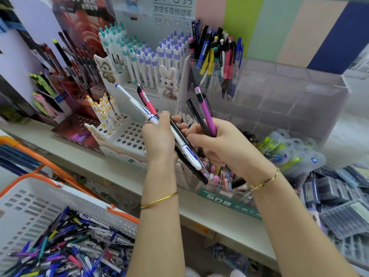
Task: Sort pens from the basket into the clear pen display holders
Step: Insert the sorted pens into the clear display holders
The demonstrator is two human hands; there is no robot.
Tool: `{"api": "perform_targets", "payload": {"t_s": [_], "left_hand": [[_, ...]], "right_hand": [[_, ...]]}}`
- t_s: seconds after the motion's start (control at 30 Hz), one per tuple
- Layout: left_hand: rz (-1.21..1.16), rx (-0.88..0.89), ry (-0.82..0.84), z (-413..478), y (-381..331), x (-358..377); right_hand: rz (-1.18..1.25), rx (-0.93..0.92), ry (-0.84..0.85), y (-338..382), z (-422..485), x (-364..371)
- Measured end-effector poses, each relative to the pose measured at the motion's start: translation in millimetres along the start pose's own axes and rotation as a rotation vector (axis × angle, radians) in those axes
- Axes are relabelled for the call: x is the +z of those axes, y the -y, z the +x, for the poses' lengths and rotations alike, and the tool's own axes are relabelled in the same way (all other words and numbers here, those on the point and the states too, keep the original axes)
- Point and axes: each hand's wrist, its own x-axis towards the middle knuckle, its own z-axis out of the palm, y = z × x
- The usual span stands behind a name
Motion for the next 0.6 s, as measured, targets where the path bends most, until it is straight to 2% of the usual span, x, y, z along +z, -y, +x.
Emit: {"api": "perform_targets", "payload": {"t_s": [0.17,0.23,0.4,0.6], "left_hand": [[0.128,0.094,-0.087,-1,1,3],[0.155,0.127,-0.082,0,1,2],[0.022,0.103,-0.049,-1,1,4],[0.046,0.087,-0.053,-1,3,3]], "right_hand": [[-0.218,-0.018,-0.023,2,7,8],[-0.216,-0.010,0.005,2,8,9],[0.083,0.112,0.024,-3,7,10],[0.244,0.166,0.015,-15,12,9]]}}
